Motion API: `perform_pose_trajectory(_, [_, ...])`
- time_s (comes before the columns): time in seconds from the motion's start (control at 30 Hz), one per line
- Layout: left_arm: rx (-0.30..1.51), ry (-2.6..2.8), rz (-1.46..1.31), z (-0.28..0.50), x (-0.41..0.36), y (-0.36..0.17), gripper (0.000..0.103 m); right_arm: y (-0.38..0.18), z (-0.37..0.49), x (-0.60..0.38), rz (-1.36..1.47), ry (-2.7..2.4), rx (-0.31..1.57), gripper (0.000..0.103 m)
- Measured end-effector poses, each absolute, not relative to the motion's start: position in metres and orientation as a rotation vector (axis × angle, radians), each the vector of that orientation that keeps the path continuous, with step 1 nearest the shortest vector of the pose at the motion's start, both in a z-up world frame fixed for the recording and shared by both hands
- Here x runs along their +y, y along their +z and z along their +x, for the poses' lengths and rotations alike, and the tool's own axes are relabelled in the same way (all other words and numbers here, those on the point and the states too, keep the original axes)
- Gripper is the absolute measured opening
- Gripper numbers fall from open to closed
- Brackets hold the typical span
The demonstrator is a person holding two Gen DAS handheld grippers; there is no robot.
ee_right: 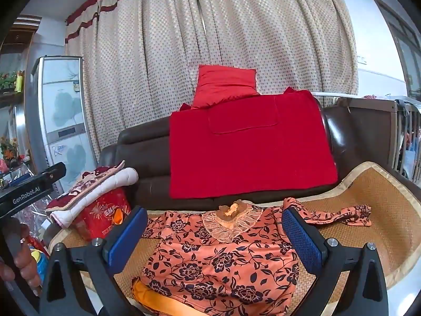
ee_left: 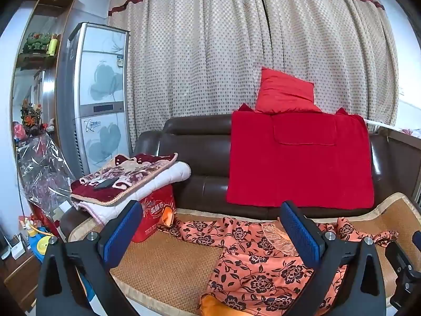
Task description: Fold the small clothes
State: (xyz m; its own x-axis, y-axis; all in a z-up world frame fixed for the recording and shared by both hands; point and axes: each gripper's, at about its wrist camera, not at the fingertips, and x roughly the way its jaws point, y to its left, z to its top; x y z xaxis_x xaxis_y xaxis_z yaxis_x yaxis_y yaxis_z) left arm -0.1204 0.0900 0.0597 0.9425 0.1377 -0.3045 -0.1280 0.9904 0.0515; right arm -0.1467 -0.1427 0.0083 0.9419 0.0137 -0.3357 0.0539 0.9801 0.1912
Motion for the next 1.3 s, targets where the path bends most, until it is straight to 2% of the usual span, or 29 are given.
perform_pose_trajectory(0.57, [0.33,0.135,0.038,-0.119,0.086,0.052,0.103,0.002,-0.145,-0.146,0.2,-0.028,0.354,0.103])
perform_pose_trajectory(1.3, [0.398,0.135,0.059,-0.075,0.081,0.02,0.103,-0.022,-0.108,-0.148,0.216,-0.022,0.4,0.103])
